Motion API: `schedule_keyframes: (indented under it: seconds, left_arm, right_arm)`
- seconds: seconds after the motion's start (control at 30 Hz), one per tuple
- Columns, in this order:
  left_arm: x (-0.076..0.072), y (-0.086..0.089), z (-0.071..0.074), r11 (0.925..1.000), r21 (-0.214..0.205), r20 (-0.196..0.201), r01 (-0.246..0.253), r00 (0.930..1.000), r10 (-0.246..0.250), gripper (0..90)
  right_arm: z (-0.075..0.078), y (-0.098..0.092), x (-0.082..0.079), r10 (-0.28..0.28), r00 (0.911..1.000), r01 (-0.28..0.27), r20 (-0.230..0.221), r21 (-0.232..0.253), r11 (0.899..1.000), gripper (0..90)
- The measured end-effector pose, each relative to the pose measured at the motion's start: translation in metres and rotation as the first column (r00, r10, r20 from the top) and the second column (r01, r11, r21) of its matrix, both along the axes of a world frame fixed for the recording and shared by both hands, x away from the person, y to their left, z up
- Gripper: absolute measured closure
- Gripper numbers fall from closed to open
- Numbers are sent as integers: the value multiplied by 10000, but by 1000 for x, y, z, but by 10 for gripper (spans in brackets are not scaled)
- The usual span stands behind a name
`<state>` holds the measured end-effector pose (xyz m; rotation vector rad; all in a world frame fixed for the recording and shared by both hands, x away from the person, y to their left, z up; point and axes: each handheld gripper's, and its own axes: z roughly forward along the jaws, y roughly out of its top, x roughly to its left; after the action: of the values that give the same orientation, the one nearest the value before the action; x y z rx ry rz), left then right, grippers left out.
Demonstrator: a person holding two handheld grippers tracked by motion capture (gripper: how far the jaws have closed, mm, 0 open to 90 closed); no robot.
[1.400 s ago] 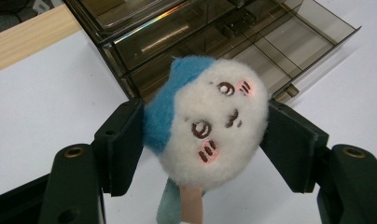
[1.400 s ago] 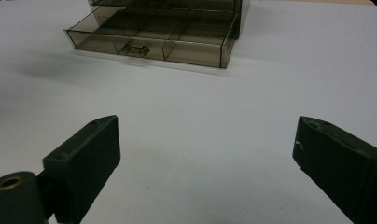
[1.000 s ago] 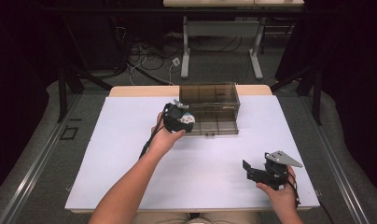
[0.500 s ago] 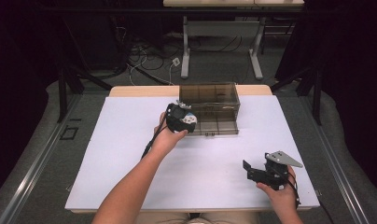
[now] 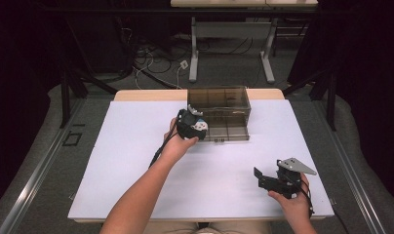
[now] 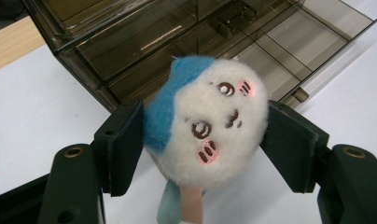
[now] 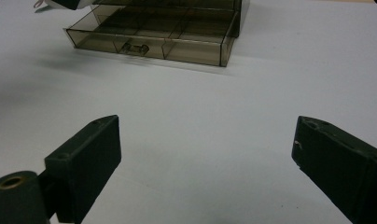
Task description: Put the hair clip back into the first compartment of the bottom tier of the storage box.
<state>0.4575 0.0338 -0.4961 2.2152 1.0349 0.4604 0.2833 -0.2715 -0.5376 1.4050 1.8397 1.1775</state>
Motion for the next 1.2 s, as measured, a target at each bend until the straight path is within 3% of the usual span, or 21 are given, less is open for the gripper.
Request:
schedule_keyframes:
  seconds: [0.33,1.2]
  left_arm:
    - [2,-4,-5,9997,159,-100,191,9998,-190,332]
    - [8,-9,-14,9966,750,364,328,9987,-356,328]
  right_arm:
    - [0,0,0,11,10000,-11,14,-13,10000,79]
    - [0,0,0,100,9999,-100,7,-3,9999,84]
